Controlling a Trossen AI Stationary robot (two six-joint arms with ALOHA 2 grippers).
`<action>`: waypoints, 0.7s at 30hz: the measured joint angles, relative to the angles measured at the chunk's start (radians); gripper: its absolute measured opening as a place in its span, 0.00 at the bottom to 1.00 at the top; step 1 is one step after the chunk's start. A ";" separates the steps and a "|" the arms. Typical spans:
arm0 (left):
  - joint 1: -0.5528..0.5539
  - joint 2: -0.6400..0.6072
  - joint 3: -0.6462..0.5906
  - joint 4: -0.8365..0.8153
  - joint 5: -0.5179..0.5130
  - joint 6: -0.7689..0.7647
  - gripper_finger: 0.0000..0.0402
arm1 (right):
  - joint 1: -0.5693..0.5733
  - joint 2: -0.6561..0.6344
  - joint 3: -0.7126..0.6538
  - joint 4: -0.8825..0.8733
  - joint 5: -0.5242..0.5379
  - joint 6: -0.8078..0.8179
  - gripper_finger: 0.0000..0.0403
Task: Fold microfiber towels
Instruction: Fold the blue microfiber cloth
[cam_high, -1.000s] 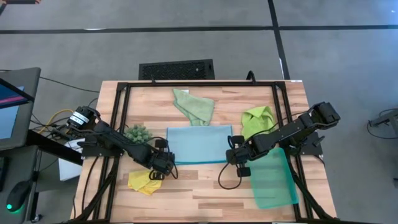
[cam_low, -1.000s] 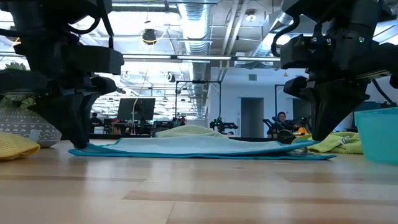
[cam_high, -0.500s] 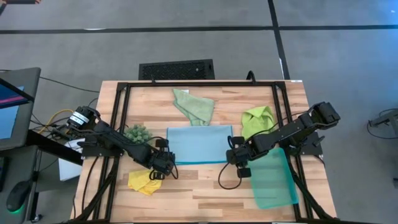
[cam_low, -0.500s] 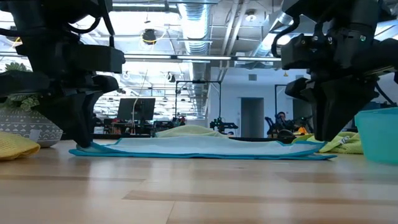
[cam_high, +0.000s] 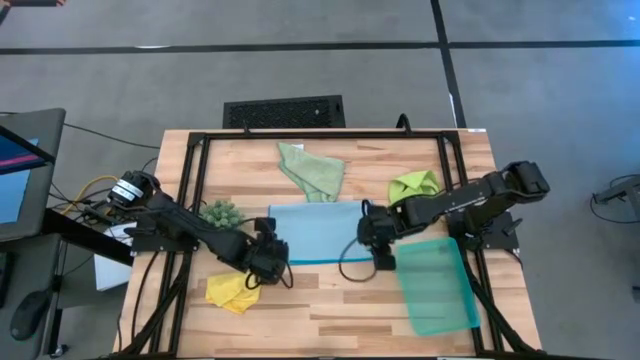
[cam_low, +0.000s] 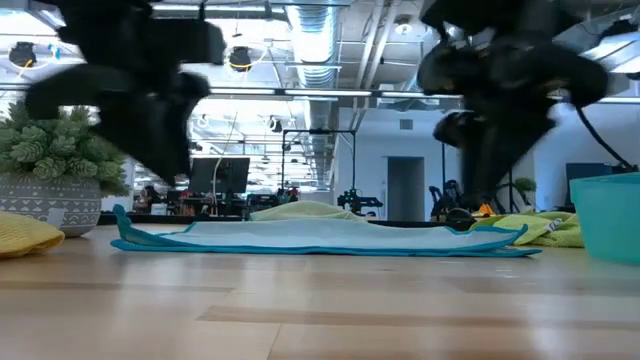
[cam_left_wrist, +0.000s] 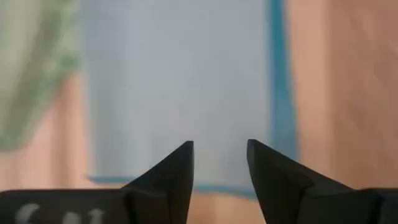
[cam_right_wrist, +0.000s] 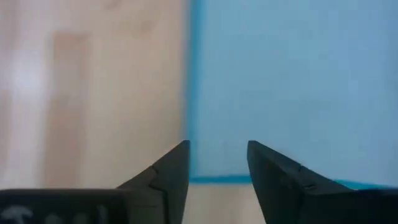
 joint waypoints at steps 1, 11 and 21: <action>0.017 0.000 0.000 0.015 -0.010 0.003 0.36 | -0.018 0.007 0.000 0.010 0.015 0.009 0.40; 0.123 0.027 -0.128 0.124 0.287 -0.020 0.21 | 0.001 0.199 0.005 0.046 -0.086 0.005 0.06; 0.076 -0.008 -0.126 0.077 0.336 -0.062 0.13 | 0.138 0.218 0.128 0.002 -0.132 -0.047 0.09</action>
